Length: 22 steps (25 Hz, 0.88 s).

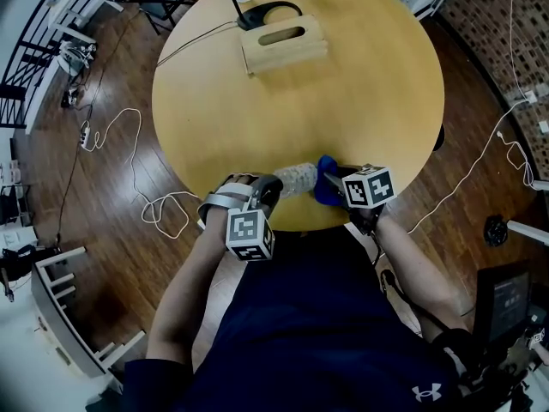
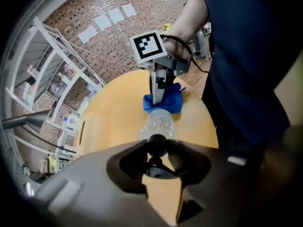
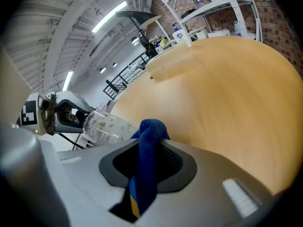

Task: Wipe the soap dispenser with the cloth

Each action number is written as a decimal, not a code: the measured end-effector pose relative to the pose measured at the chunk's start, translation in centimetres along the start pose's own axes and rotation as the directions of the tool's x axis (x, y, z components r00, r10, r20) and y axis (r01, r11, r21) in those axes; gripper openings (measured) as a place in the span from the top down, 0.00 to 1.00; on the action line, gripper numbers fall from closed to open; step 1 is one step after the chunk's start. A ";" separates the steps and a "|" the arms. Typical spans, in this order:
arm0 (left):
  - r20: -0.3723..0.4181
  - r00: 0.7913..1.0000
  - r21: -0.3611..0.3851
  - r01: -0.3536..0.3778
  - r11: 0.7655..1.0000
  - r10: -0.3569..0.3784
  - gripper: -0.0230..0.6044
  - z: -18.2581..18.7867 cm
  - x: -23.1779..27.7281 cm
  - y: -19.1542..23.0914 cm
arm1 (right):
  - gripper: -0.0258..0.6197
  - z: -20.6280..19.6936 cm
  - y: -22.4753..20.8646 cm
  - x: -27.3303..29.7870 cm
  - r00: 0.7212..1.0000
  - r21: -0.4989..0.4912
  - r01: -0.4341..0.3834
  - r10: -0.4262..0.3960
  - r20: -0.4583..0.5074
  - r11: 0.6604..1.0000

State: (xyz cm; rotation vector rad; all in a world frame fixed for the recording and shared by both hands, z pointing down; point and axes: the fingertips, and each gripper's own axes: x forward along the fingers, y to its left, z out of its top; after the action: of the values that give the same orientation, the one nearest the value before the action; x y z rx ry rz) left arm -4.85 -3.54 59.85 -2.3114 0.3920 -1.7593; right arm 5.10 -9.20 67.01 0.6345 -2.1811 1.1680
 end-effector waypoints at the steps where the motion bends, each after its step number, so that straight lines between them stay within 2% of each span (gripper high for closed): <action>1: 0.000 1.000 -0.002 -0.004 1.000 0.004 0.75 -0.1 0.0 0.0 | 0.83 0.0 0.1 0.0 1.000 0.002 0.000 0.000 0.000 1.000; 5: -0.002 1.000 0.015 -0.001 1.000 0.001 0.75 -0.1 0.0 -0.2 | 0.84 1.6 3.1 -0.5 0.996 -0.018 -0.071 0.071 0.047 0.997; 8: -0.024 0.999 0.145 -0.031 0.989 0.035 0.75 -0.2 0.1 -0.2 | 0.83 3.5 7.6 -0.6 0.985 -0.082 -0.155 0.160 0.063 0.985; 10: -0.052 0.996 0.281 -0.057 0.958 0.074 0.75 -0.6 0.3 0.0 | 0.83 4.4 9.9 -0.7 0.977 -0.124 -0.197 0.206 0.064 0.973; 12: -0.065 0.993 0.415 -0.065 0.907 0.102 0.75 -0.7 0.3 0.3 | 0.83 4.9 11.1 -1.0 0.969 -0.130 -0.226 0.236 0.068 0.965; 14: -0.066 0.992 0.501 -0.057 0.863 0.104 0.75 -0.7 0.2 0.5 | 0.83 4.9 10.9 -0.9 0.970 -0.120 -0.223 0.233 0.071 0.967; 17: -0.045 0.995 0.547 -0.052 0.835 0.091 0.75 -0.5 0.0 0.6 | 0.83 3.7 8.5 -0.1 0.984 -0.087 -0.168 0.172 0.048 0.982; 22: 0.010 0.986 0.614 -0.140 0.777 0.169 0.75 -0.9 -0.1 1.1 | 0.83 0.4 3.3 1.7 0.998 0.027 -0.064 0.064 -0.007 0.998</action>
State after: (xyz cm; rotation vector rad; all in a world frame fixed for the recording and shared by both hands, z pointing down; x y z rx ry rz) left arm -5.80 -4.57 59.60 -1.7231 -0.0035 -1.5558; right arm 1.71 -8.10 66.11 0.5743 -2.1976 1.2325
